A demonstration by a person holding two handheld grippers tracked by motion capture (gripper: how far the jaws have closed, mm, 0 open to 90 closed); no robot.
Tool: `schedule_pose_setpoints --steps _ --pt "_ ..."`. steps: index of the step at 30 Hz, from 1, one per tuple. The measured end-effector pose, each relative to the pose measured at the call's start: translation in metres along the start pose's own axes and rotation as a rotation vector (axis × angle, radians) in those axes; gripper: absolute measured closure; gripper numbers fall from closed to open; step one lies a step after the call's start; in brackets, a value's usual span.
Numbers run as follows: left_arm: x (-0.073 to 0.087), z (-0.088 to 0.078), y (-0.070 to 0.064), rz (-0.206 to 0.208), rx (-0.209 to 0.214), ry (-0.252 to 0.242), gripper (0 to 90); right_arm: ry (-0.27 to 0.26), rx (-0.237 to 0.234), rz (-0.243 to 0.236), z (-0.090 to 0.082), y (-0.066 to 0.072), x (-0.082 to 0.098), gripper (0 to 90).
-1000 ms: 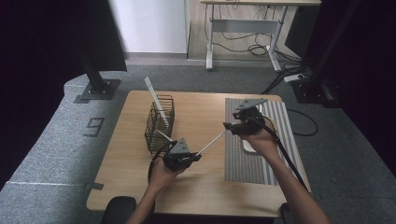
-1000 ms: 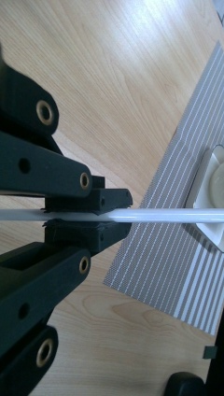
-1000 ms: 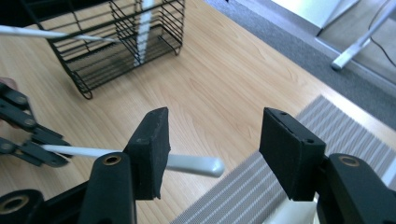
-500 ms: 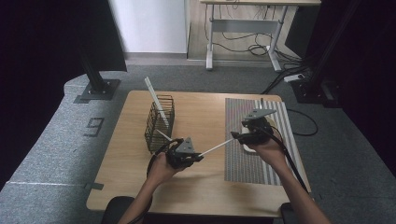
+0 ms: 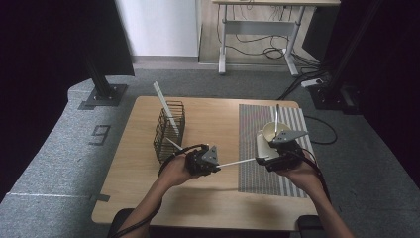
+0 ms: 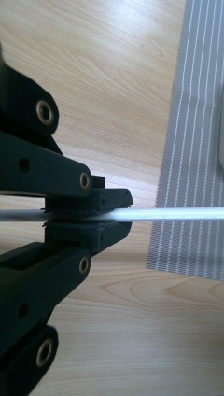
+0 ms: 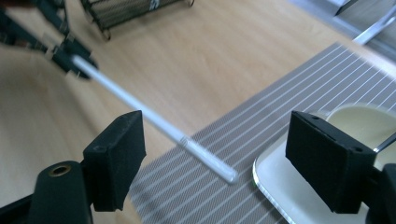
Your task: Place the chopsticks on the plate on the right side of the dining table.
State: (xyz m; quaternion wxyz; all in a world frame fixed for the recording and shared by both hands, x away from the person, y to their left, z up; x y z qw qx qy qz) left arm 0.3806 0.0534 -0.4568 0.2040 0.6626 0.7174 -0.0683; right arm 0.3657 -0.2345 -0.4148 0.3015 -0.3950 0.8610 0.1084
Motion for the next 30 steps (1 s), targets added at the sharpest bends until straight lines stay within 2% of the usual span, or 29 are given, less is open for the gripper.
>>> schedule_pose_setpoints --steps 1,2,3,7,9,13,17,22,26,29,30 --pt "-0.001 0.001 0.000 0.006 0.002 0.010 85.6 0.028 0.000 -0.014 0.002 0.002 0.007 15.3" --pt "-0.001 0.001 0.001 0.016 0.002 0.022 85.6 0.028 0.000 -0.014 0.002 0.002 0.007 15.3" --pt "-0.002 0.002 0.002 0.028 0.003 0.033 85.6 0.048 0.001 -0.036 0.004 0.004 0.014 15.1" --pt "-0.006 0.003 0.003 0.070 0.004 0.074 85.6 0.074 0.011 -0.057 0.005 0.008 0.022 15.1" --pt "-0.009 0.004 0.003 0.092 0.006 0.091 85.6 0.099 0.037 -0.092 0.008 0.011 0.027 16.5" --pt "-0.014 0.007 0.001 0.142 0.001 0.133 85.7 0.118 0.051 -0.120 0.013 0.016 0.031 18.6" --pt "-0.017 0.010 -0.002 0.176 -0.009 0.161 85.6 0.163 0.075 -0.173 0.023 0.023 0.033 22.8" --pt "-0.019 0.012 -0.005 0.207 -0.022 0.190 85.6 0.225 0.074 -0.239 0.040 0.034 0.035 29.9" --pt "-0.021 0.012 -0.006 0.225 -0.031 0.205 85.7 0.248 0.076 -0.264 0.048 0.039 0.035 35.9" --pt "-0.022 0.011 -0.008 0.239 -0.039 0.215 85.7 0.278 0.100 -0.291 0.056 0.042 0.034 44.4" --pt "-0.022 0.011 -0.008 0.244 -0.042 0.218 85.7 0.278 0.100 -0.291 0.056 0.042 0.034 44.4"
Point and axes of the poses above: each handheld gripper's, and its own axes: z roughly forward along the jaws, x roughly out of its underside, y roughly to its left, the point moved 1 cm from there along z, roughly forward along the jaws, and after that the axes turned 12 degrees about y, right-handed, at the moved point
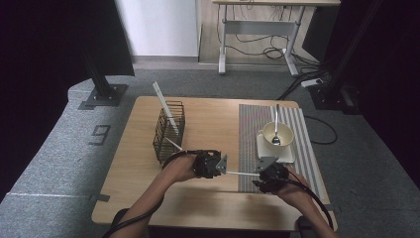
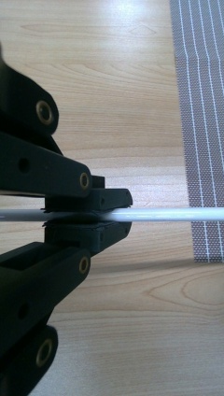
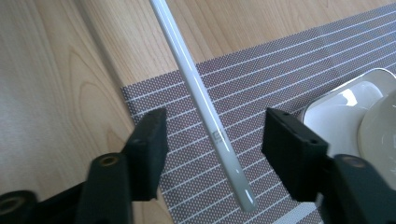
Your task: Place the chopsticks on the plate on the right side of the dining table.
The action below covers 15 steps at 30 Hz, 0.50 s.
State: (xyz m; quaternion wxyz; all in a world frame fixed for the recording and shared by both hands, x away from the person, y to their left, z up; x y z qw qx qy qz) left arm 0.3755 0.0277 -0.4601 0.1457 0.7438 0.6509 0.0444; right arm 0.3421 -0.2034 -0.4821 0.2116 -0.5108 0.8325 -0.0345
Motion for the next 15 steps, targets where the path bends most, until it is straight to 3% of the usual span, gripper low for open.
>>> schedule_pose_setpoints --steps 2,9,15 --pt "-0.0010 0.0000 -0.0006 0.006 -0.005 0.010 85.7 0.012 0.014 -0.016 0.0036 0.0016 -0.0023 49.3" --pt "-0.0031 0.0014 -0.0029 0.019 -0.013 0.023 85.7 0.015 -0.008 -0.044 0.0088 0.0046 -0.0067 72.6" --pt "-0.0028 0.0007 -0.0045 0.037 -0.026 0.022 85.6 0.026 -0.054 -0.058 0.0091 0.0039 -0.0064 76.0"
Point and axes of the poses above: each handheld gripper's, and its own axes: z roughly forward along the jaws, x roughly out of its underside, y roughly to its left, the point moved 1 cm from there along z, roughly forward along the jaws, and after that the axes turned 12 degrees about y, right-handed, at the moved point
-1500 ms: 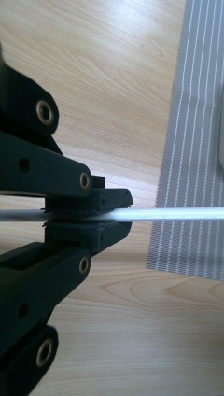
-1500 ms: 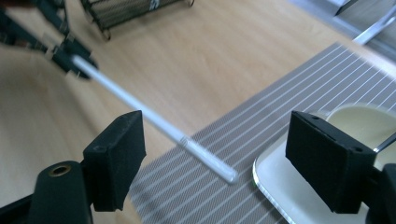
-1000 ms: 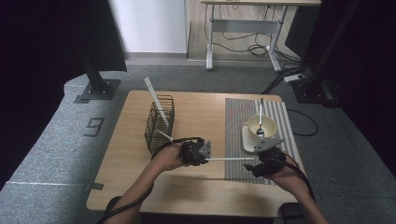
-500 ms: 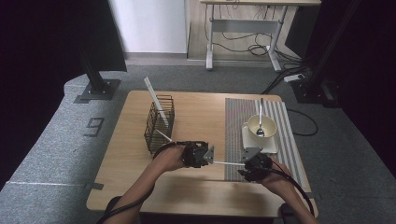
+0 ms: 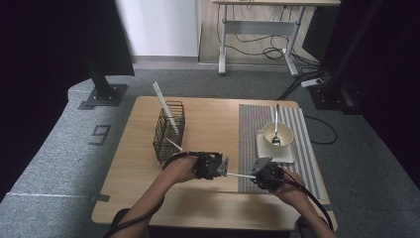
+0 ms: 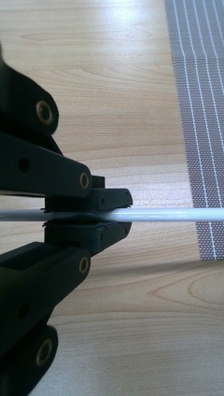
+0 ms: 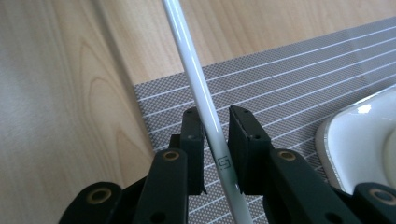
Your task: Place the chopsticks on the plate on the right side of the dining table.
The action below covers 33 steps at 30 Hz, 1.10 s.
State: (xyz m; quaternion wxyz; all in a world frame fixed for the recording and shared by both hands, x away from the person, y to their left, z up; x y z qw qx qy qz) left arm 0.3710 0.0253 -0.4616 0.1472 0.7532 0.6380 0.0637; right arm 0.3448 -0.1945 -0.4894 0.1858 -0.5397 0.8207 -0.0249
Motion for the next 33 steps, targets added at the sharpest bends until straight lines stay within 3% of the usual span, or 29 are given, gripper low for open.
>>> schedule_pose_setpoints --steps 7,15,21,28,33 --pt "0.000 0.000 -0.002 0.026 -0.031 -0.002 84.6 0.016 -0.032 -0.051 -0.001 0.003 0.001 79.4" --pt "0.003 -0.002 0.000 0.001 -0.045 -0.028 81.2 0.007 -0.089 -0.103 -0.007 0.008 0.001 82.7" --pt "0.005 -0.004 0.000 -0.047 -0.052 -0.067 77.5 -0.012 -0.102 -0.100 -0.012 0.007 0.003 82.9" --pt "0.009 -0.006 0.001 -0.120 -0.080 -0.116 62.9 -0.025 -0.086 -0.082 -0.015 0.003 0.005 82.9" --pt "0.011 -0.006 0.001 -0.206 -0.075 -0.157 48.4 -0.023 -0.081 -0.080 -0.017 0.002 0.006 82.9"
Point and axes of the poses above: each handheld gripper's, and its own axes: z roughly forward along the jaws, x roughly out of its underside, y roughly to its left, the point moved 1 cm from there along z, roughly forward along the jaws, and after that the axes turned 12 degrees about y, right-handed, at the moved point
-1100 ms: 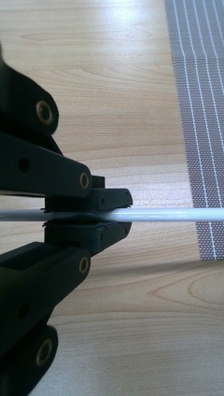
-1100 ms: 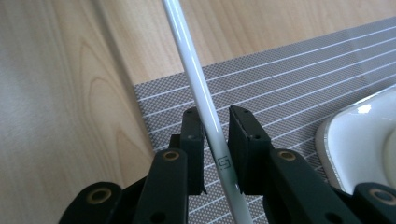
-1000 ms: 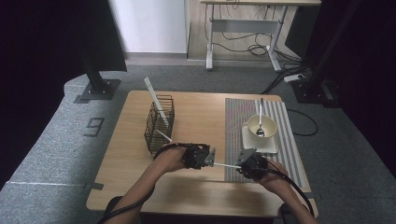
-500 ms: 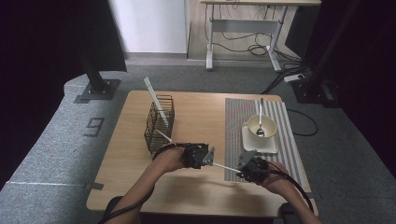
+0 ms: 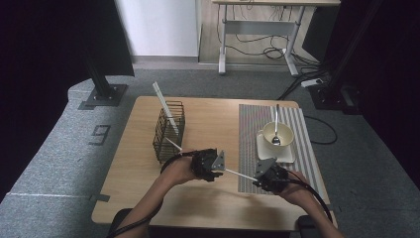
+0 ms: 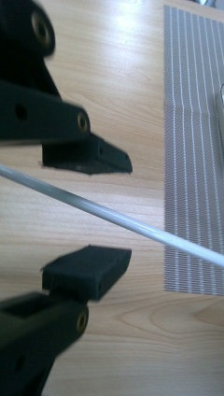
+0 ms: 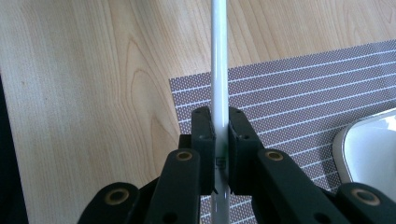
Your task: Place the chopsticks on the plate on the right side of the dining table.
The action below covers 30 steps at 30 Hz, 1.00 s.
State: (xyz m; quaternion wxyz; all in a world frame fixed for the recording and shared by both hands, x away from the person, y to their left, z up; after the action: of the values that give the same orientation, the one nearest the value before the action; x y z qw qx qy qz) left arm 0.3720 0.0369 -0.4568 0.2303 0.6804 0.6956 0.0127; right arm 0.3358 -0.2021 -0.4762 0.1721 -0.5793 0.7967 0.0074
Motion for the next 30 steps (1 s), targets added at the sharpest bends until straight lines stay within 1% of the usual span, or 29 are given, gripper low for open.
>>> schedule_pose_setpoints --steps 2,5,6,7,8,11,13,15,16,19,20,23,24,26,30 --pt "0.001 0.000 0.000 -0.045 0.008 -0.025 42.7 0.003 0.002 0.008 0.000 0.000 0.000 82.9" --pt "0.002 -0.001 0.001 -0.101 0.016 -0.061 35.7 0.008 0.007 0.003 0.000 -0.001 0.001 82.9" --pt "0.003 -0.002 0.002 -0.129 0.021 -0.081 33.7 0.008 0.006 0.005 0.000 -0.001 0.001 82.9" --pt "0.004 -0.002 0.002 -0.144 0.022 -0.090 30.6 0.009 0.009 0.004 0.000 -0.002 0.001 82.9" --pt "0.005 -0.003 0.003 -0.166 0.026 -0.105 29.4 0.010 0.010 0.007 0.000 -0.002 0.002 82.9" --pt "0.007 -0.005 0.004 -0.214 0.034 -0.137 22.3 0.014 0.012 0.012 -0.001 -0.003 0.003 82.9" --pt "0.009 -0.005 0.003 -0.233 0.039 -0.156 18.4 0.016 0.013 0.016 -0.001 -0.003 0.003 82.9" --pt "0.011 -0.006 0.003 -0.268 0.057 -0.186 15.2 0.018 0.019 0.013 -0.001 -0.005 0.004 82.9" --pt "0.013 -0.006 0.002 -0.290 0.065 -0.208 14.5 0.019 0.021 0.014 -0.001 -0.005 0.004 82.9" --pt "0.017 -0.008 0.002 -0.332 0.082 -0.256 12.6 0.023 0.023 0.024 -0.001 -0.006 0.004 82.9" --pt "0.019 -0.009 0.001 -0.353 0.079 -0.268 10.5 0.022 0.026 0.025 -0.001 -0.006 0.005 82.9" --pt "0.022 -0.011 -0.001 -0.387 0.063 -0.291 4.9 0.022 0.028 0.031 -0.002 -0.007 0.005 82.9" --pt "0.022 -0.011 -0.002 -0.394 0.053 -0.293 3.7 0.022 0.033 0.028 -0.002 -0.008 0.006 82.9" --pt "0.023 -0.012 -0.005 -0.416 0.027 -0.295 0.3 0.025 0.037 0.040 -0.002 -0.009 0.006 82.9" --pt "0.025 -0.011 -0.009 -0.454 0.004 -0.308 0.0 0.030 0.044 0.049 -0.002 -0.011 0.007 82.9"
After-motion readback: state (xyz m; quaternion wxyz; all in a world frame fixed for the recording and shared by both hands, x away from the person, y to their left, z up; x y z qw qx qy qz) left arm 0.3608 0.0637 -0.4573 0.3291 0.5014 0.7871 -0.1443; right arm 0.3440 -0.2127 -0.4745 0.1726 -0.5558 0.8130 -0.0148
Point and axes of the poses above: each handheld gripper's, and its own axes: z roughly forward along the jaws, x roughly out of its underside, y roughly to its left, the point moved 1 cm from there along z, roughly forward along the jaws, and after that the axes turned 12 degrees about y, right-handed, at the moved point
